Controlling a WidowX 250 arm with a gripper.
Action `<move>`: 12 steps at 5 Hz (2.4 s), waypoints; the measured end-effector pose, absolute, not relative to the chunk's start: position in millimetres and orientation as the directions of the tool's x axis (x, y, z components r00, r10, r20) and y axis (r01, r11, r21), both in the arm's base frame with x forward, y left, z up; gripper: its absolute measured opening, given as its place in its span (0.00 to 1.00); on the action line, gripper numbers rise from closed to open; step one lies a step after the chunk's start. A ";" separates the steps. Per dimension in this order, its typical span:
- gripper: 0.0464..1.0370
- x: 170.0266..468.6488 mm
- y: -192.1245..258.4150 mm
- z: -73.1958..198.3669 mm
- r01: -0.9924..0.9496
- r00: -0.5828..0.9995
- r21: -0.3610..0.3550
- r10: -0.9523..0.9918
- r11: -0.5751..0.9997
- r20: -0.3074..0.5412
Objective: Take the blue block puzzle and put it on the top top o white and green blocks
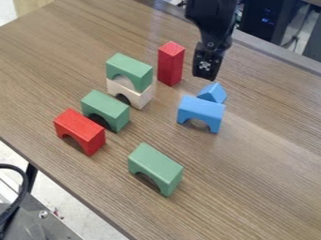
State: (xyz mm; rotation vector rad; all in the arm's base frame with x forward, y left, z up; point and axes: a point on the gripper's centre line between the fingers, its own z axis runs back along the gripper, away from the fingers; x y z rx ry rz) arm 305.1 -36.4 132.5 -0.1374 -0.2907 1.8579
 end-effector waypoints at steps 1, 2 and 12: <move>0.96 302.6 -36.1 123.6 -0.930 -0.301 -0.242 0.951 -0.278 0.066; 0.96 307.9 -34.7 103.7 -0.937 -0.306 -0.207 0.946 -0.281 0.103; 0.54 315.2 -41.1 105.8 -0.908 -0.384 -0.203 0.922 -0.366 0.056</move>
